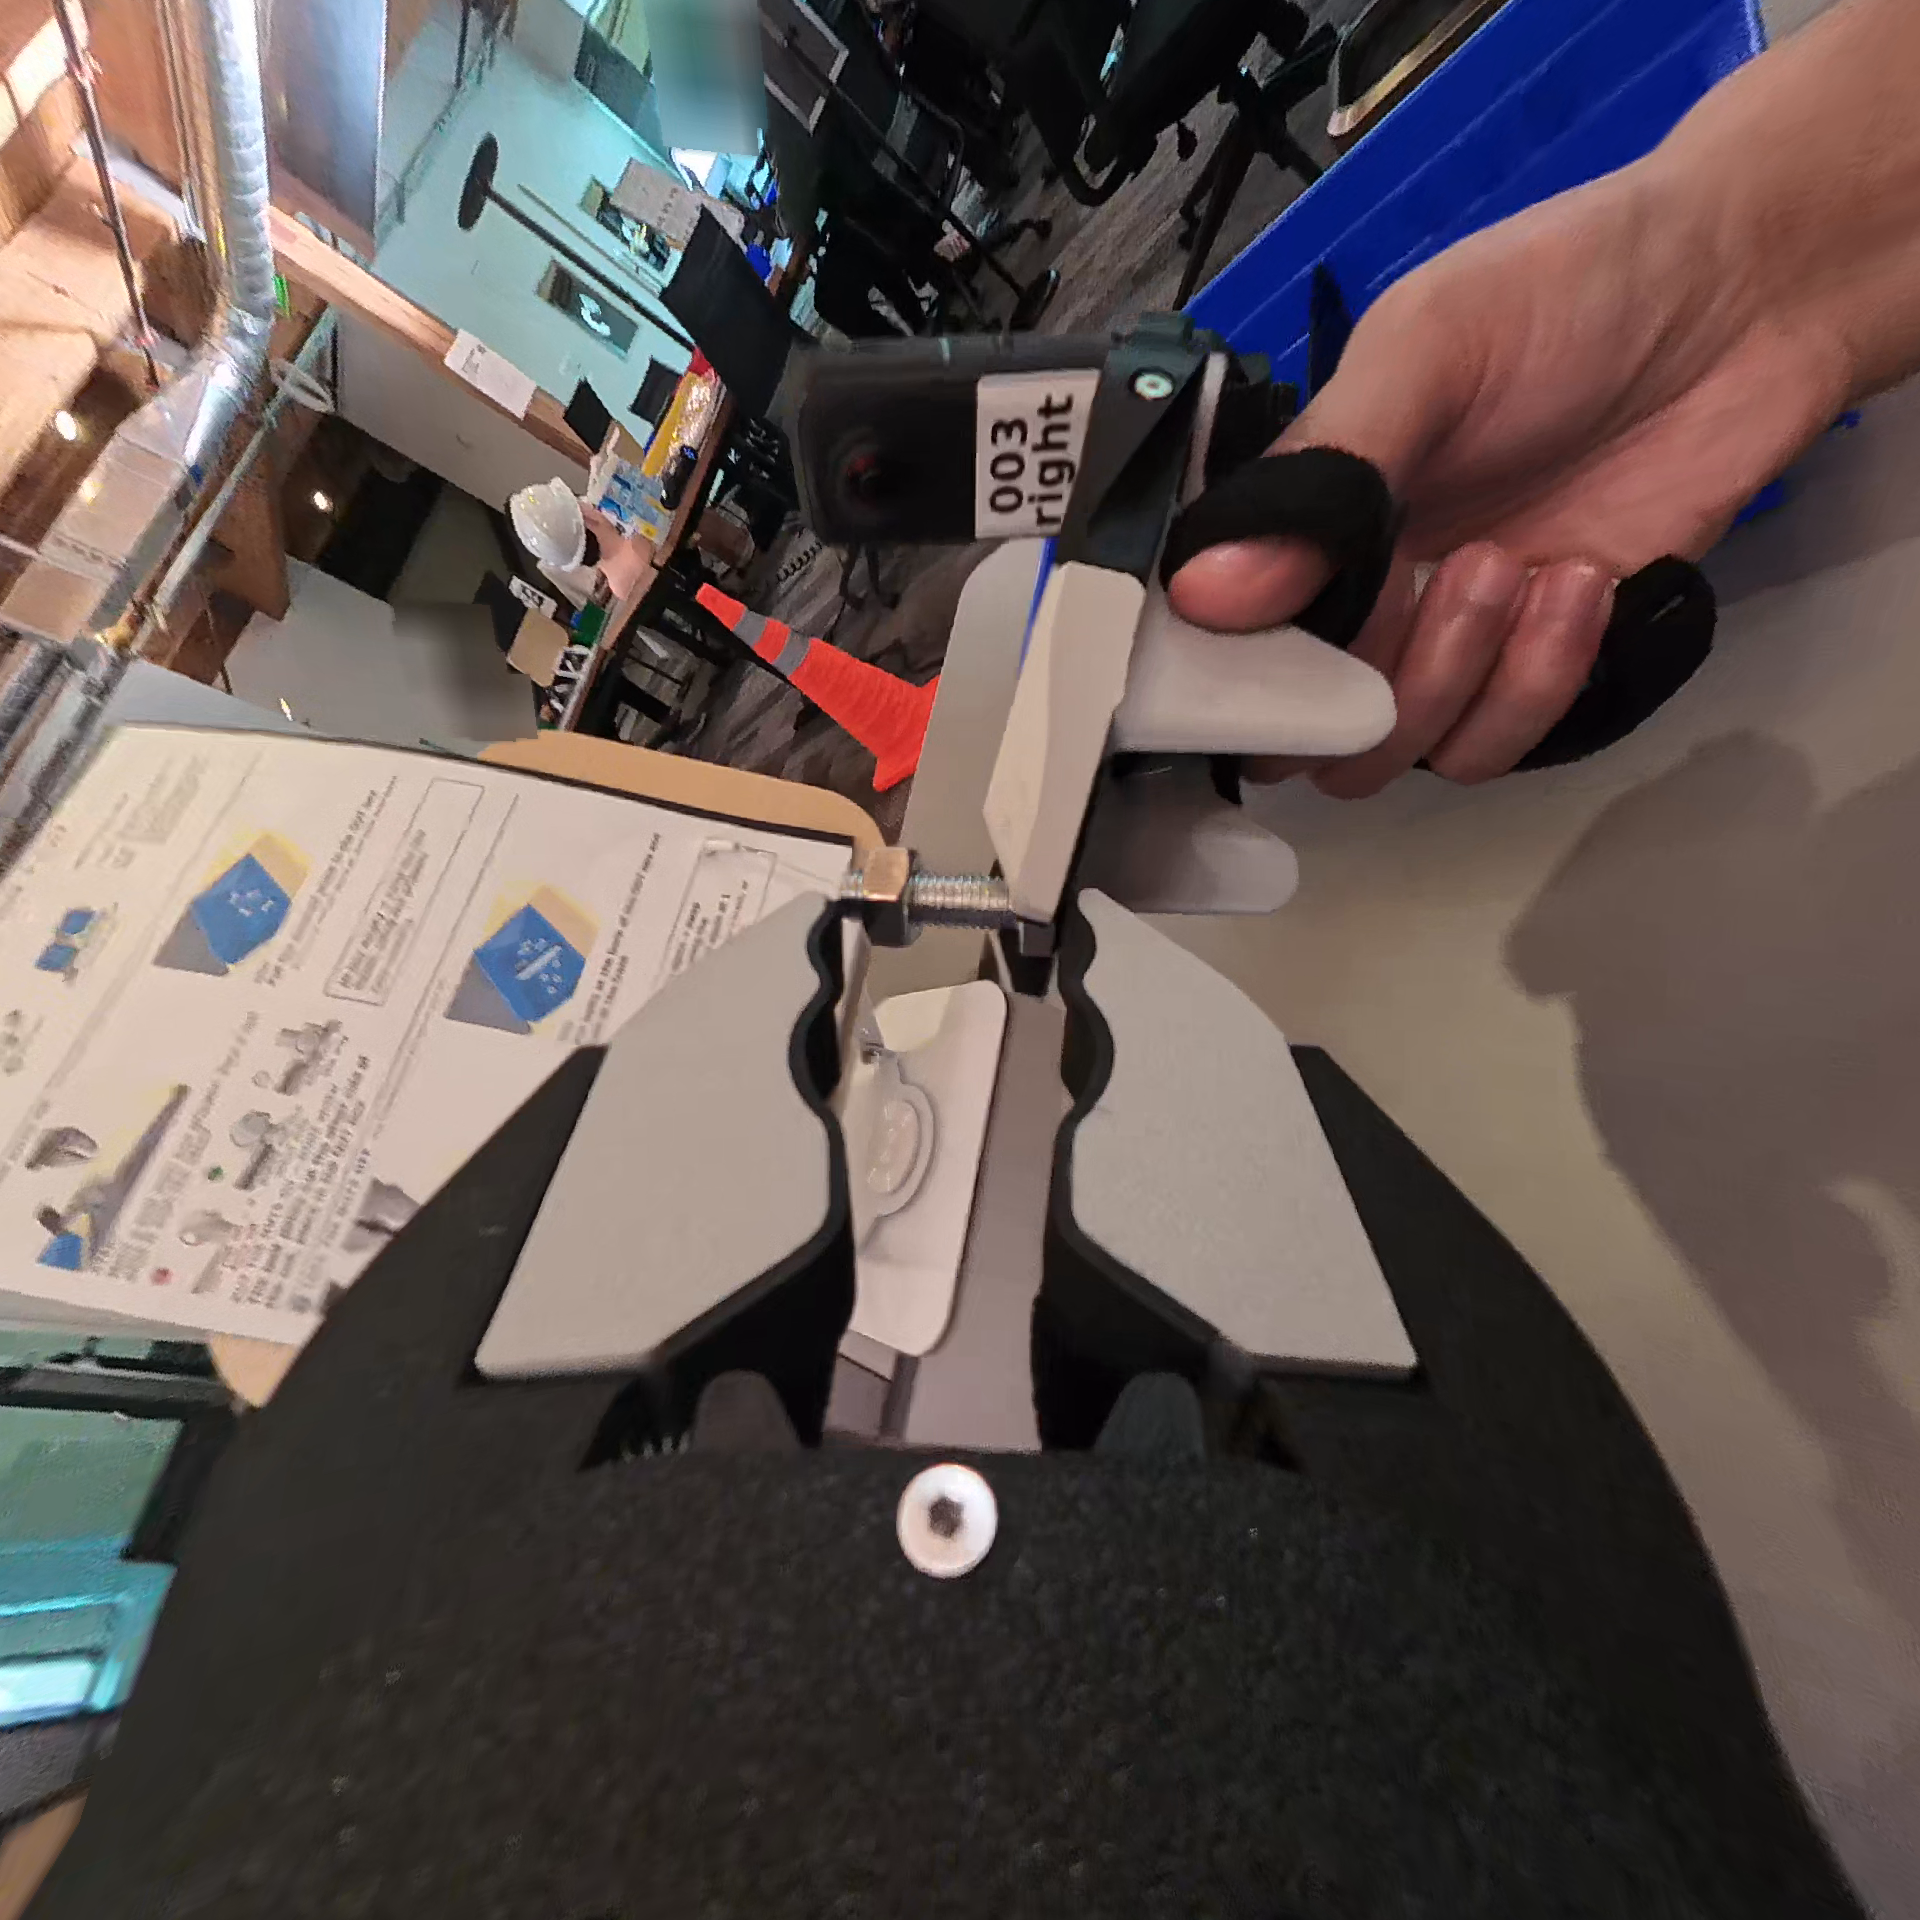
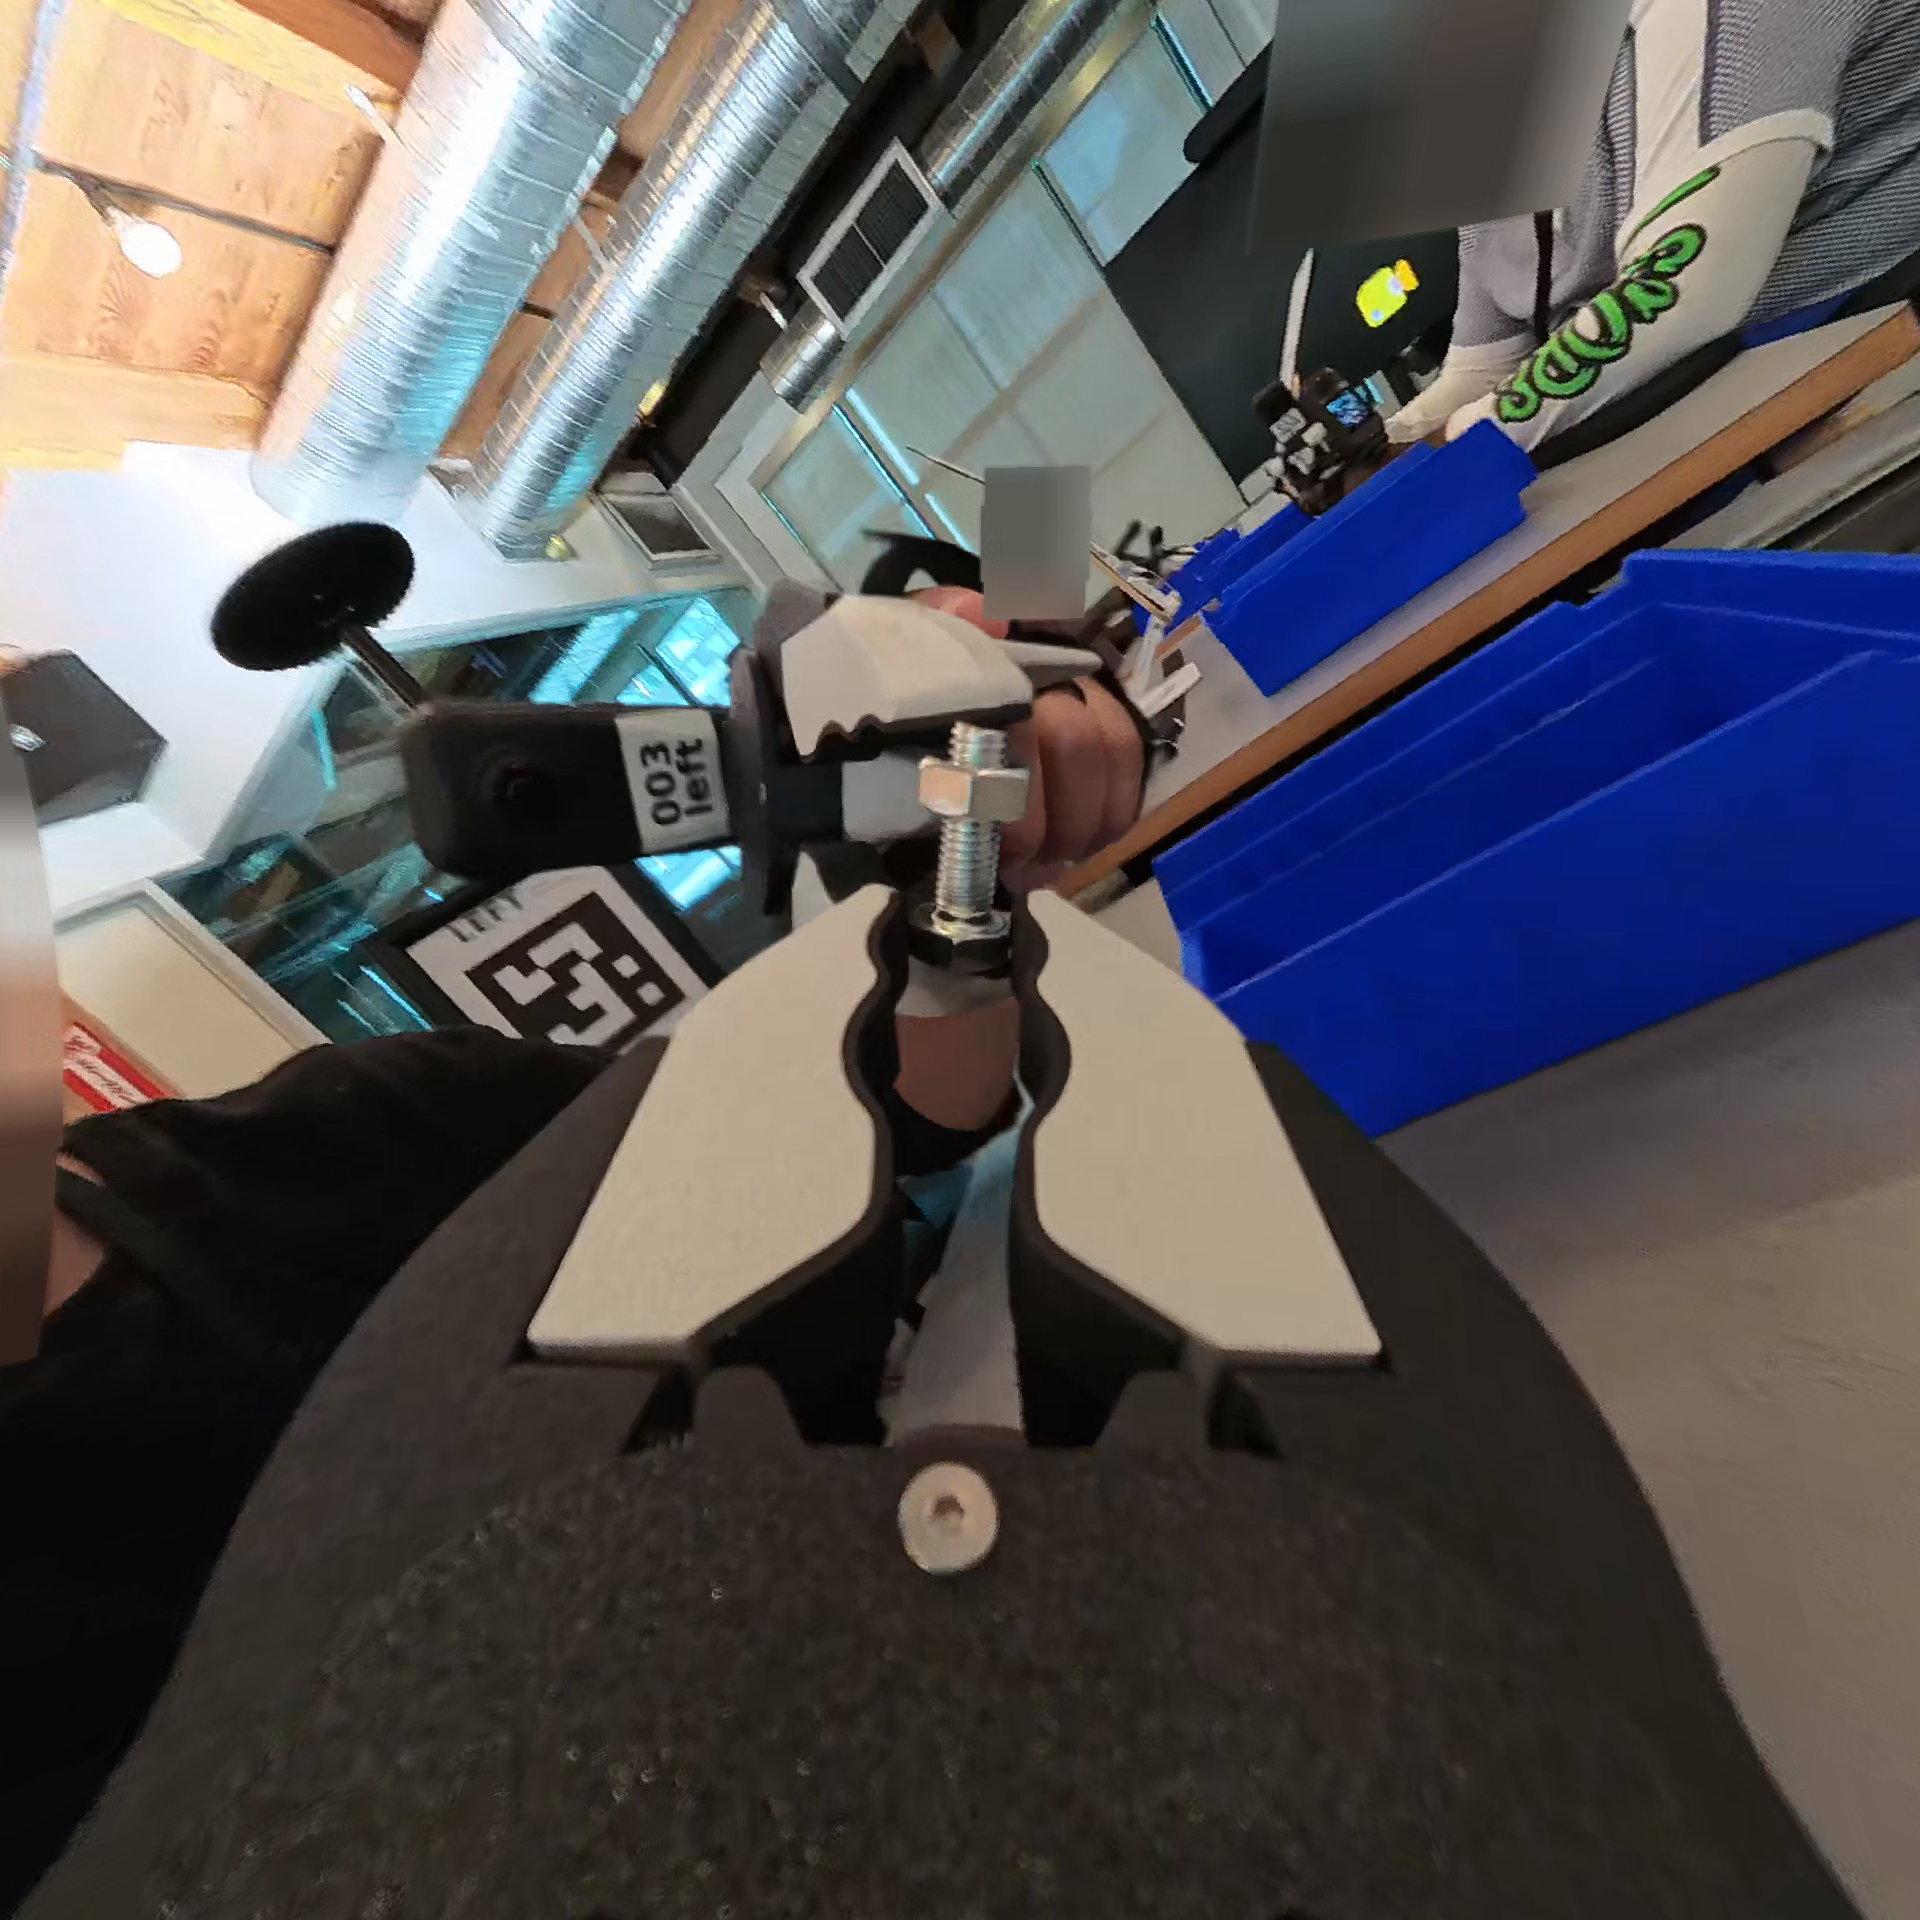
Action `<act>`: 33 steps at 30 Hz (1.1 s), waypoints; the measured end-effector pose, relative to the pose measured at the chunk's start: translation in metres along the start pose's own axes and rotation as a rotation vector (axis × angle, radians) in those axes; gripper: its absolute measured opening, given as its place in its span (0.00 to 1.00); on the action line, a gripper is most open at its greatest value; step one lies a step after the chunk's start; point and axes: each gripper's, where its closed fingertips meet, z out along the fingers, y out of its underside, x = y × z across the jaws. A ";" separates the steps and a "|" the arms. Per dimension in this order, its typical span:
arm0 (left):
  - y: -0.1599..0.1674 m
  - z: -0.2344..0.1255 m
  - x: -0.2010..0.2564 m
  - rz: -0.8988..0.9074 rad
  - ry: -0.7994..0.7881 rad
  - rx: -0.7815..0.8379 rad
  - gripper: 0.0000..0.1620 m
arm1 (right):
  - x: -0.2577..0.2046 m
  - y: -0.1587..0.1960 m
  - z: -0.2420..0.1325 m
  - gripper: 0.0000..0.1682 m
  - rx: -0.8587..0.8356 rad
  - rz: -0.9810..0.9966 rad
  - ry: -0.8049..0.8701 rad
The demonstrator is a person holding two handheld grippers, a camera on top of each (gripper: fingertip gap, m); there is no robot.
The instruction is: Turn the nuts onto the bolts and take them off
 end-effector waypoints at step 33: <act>-0.052 -0.013 -0.066 -1.081 0.549 0.544 0.36 | -0.009 -0.069 0.005 0.11 -0.040 -0.371 0.145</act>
